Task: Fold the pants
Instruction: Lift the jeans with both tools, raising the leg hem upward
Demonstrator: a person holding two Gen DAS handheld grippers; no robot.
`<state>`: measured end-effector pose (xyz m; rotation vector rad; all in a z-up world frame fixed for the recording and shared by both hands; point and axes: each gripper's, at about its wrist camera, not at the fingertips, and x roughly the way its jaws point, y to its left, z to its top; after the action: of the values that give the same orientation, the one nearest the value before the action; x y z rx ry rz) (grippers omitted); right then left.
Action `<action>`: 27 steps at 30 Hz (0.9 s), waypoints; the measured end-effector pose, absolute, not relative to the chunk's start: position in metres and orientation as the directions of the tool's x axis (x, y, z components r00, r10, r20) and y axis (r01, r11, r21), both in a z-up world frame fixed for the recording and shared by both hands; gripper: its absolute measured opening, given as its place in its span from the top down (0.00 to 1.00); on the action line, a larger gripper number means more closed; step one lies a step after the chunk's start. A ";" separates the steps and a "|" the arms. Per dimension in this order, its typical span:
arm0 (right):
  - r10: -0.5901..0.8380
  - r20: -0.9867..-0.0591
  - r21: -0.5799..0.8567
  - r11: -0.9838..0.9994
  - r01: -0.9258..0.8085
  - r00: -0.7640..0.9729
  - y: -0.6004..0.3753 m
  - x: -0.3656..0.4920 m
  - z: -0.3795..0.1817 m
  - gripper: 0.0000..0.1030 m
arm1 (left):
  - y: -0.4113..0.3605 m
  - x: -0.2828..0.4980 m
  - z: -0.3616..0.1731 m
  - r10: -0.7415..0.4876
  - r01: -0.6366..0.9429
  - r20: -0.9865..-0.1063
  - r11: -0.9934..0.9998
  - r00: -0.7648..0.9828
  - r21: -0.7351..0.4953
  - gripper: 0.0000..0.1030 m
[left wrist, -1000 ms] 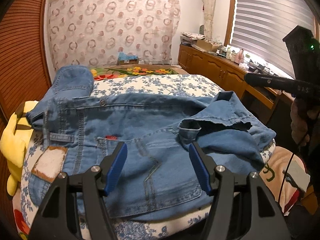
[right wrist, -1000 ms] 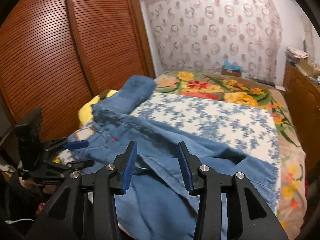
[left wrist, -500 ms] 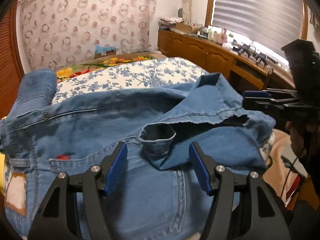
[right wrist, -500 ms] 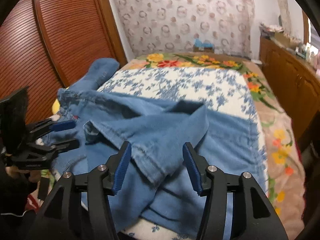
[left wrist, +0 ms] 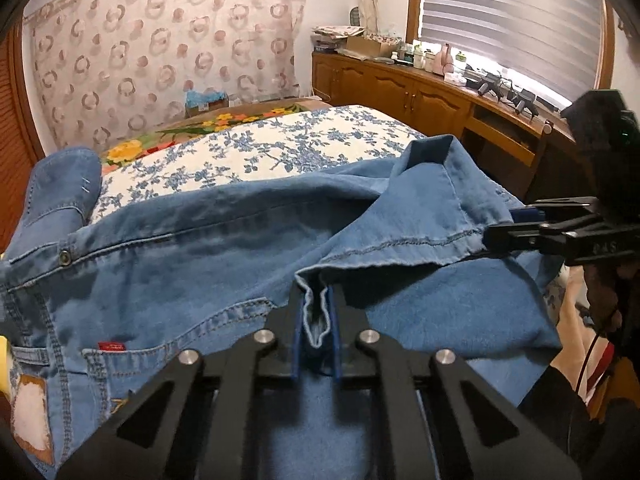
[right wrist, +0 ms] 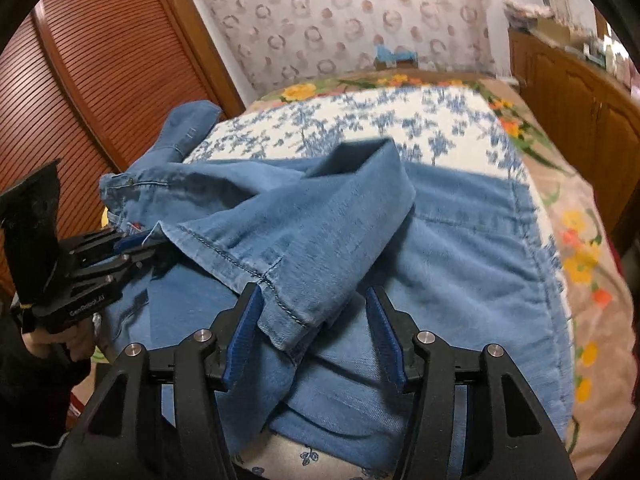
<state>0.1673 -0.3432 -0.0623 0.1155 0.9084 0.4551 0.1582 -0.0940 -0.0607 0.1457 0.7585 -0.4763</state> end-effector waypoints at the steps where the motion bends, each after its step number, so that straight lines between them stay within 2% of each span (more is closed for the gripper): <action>1: 0.437 -0.731 0.298 0.895 -0.330 0.524 -0.345 0.168 -0.063 0.47 | -0.093 0.156 -0.058 -0.366 0.469 -0.686 0.882 0.629 -0.041 0.97; 3: 0.457 -0.724 0.319 0.886 -0.338 0.517 -0.345 0.169 -0.062 0.59 | -0.091 0.147 -0.052 -0.380 0.479 -0.670 0.877 0.638 -0.041 0.98; 5: 0.467 -0.714 0.320 0.880 -0.350 0.522 -0.343 0.169 -0.058 0.78 | -0.088 0.141 -0.045 -0.392 0.486 -0.658 0.873 0.643 -0.045 0.98; 6: 0.469 -0.708 0.310 0.878 -0.364 0.528 -0.341 0.167 -0.054 0.84 | -0.086 0.138 -0.041 -0.397 0.486 -0.650 0.873 0.647 -0.049 0.98; 18: 0.555 -0.543 0.194 0.813 -0.548 0.631 -0.285 0.157 0.055 0.87 | -0.036 0.076 0.032 -0.431 0.466 -0.514 0.882 0.742 -0.066 0.99; 27: 0.628 -0.510 0.194 0.750 -0.633 0.588 -0.225 0.170 0.080 0.89 | 0.013 0.041 0.062 -0.392 0.406 -0.461 0.911 0.796 -0.073 0.99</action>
<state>0.1703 -0.2245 0.0798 -0.0091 0.5905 0.7346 0.0409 0.0134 0.0618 0.0304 0.4885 -0.4286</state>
